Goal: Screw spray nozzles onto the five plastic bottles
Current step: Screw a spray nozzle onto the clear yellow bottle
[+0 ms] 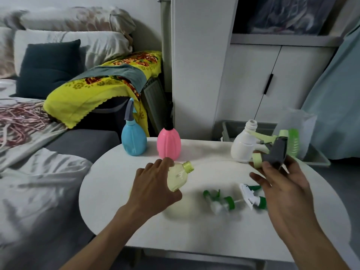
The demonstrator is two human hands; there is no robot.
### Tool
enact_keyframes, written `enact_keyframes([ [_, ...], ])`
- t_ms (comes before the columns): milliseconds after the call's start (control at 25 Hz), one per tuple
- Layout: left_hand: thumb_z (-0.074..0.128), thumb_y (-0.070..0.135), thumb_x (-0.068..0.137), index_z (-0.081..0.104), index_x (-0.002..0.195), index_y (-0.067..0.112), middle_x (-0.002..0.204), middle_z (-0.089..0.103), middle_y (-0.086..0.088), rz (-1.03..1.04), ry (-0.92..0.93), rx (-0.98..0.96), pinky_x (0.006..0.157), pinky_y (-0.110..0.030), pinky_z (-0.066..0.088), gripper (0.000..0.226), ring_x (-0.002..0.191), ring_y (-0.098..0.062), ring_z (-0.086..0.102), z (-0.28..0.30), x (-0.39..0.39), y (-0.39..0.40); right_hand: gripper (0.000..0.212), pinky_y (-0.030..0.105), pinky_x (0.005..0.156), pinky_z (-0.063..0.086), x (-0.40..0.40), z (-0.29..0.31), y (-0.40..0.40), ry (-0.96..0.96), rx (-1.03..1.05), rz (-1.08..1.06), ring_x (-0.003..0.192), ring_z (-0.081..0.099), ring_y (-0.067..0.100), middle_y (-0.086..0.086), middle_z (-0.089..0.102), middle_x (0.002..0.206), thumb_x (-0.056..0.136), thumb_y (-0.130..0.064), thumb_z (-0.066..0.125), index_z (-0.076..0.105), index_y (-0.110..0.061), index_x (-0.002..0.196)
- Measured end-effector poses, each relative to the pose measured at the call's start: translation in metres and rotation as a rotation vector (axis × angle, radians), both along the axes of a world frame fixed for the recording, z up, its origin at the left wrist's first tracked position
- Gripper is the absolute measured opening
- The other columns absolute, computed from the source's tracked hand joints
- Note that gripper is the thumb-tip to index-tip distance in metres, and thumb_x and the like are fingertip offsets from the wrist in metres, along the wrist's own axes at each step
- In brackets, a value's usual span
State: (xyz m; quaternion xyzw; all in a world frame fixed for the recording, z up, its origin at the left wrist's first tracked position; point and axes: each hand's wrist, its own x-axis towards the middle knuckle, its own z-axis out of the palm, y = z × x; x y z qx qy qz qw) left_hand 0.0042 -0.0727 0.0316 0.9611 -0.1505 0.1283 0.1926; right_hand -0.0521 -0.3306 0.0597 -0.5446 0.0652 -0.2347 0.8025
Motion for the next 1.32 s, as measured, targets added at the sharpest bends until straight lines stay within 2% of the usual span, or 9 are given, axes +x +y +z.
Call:
enact_keyframes([
  [120,0.074,0.046,0.059,0.049,0.120,0.026,0.106,0.062,0.008,-0.084,-0.036,0.012,0.079,-0.032,0.040,0.069,0.090,-0.019,0.057,0.001,-0.003,-0.006,0.048,0.033,0.078,0.057,0.000,-0.005,0.014,0.020,-0.053,0.094,0.096,0.069,0.025,0.013,0.075,0.108,0.088,0.012,0.054,0.054,-0.017,0.127],
  [280,0.074,0.047,0.057,0.052,0.118,0.024,0.102,0.063,0.007,-0.194,-0.073,0.061,0.079,-0.035,0.046,0.069,0.086,-0.020,0.057,0.002,-0.009,-0.017,0.063,0.025,0.073,0.057,-0.002,-0.020,0.031,0.045,-0.209,0.223,0.094,0.072,0.020,0.008,0.077,0.105,0.085,0.018,0.057,0.048,-0.023,0.132],
  [520,0.073,0.047,0.053,0.055,0.115,0.024,0.098,0.063,0.007,-0.238,-0.102,0.102,0.075,-0.033,0.044,0.069,0.083,-0.019,0.057,0.007,-0.009,-0.019,0.053,0.024,0.084,0.052,-0.006,-0.029,0.040,0.020,-0.485,0.257,0.110,0.065,0.016,0.000,0.070,0.119,0.087,-0.007,0.064,0.047,-0.034,0.129],
  [640,0.072,0.048,0.054,0.055,0.116,0.024,0.099,0.064,0.008,-0.248,-0.102,0.115,0.075,-0.033,0.045,0.068,0.084,-0.020,0.057,0.008,-0.010,-0.018,0.055,0.025,0.078,0.054,-0.005,-0.030,0.038,0.031,-0.457,0.281,0.107,0.067,0.020,0.003,0.072,0.115,0.086,-0.001,0.066,0.050,-0.038,0.123],
  [880,0.072,0.048,0.056,0.057,0.116,0.021,0.098,0.065,0.005,-0.298,-0.124,0.183,0.077,-0.037,0.047,0.068,0.084,-0.021,0.058,0.011,-0.012,-0.018,0.054,0.041,0.088,0.055,-0.007,-0.030,0.035,0.025,-0.555,0.321,0.106,0.067,0.019,-0.004,0.072,0.114,0.077,-0.019,0.070,0.050,-0.051,0.116],
  [1000,0.071,0.047,0.056,0.058,0.116,0.021,0.096,0.065,0.006,-0.313,-0.137,0.208,0.075,-0.035,0.045,0.067,0.082,-0.021,0.057,0.014,-0.013,-0.013,0.052,0.039,0.088,0.055,-0.007,-0.033,0.033,0.034,-0.548,0.357,0.106,0.067,0.020,-0.004,0.072,0.114,0.075,-0.026,0.072,0.051,-0.050,0.116],
  [1120,0.072,0.049,0.055,0.055,0.115,0.026,0.095,0.063,0.014,-0.339,-0.047,0.159,0.073,-0.030,0.043,0.067,0.081,-0.015,0.057,0.014,-0.014,-0.010,0.049,0.038,0.089,0.054,-0.006,-0.033,0.033,0.023,-0.515,0.404,0.108,0.066,0.023,0.000,0.071,0.116,0.076,-0.025,0.072,0.053,-0.044,0.117],
  [1200,0.073,0.053,0.054,0.051,0.115,0.034,0.095,0.057,0.022,-0.360,0.107,0.068,0.073,-0.025,0.043,0.067,0.083,-0.007,0.056,0.016,-0.013,-0.008,0.048,0.038,0.090,0.053,-0.005,-0.032,0.033,0.012,-0.480,0.433,0.110,0.066,0.028,0.006,0.071,0.118,0.079,-0.018,0.071,0.054,-0.039,0.118],
  [1320,0.071,0.058,0.052,0.045,0.110,0.044,0.091,0.054,0.027,-0.368,0.239,-0.016,0.066,-0.019,0.043,0.065,0.081,-0.001,0.055,0.017,-0.011,-0.004,0.049,0.048,0.097,0.051,-0.002,-0.027,0.031,-0.002,-0.466,0.448,0.110,0.066,0.030,0.010,0.072,0.117,0.081,-0.010,0.069,0.052,-0.033,0.121],
])
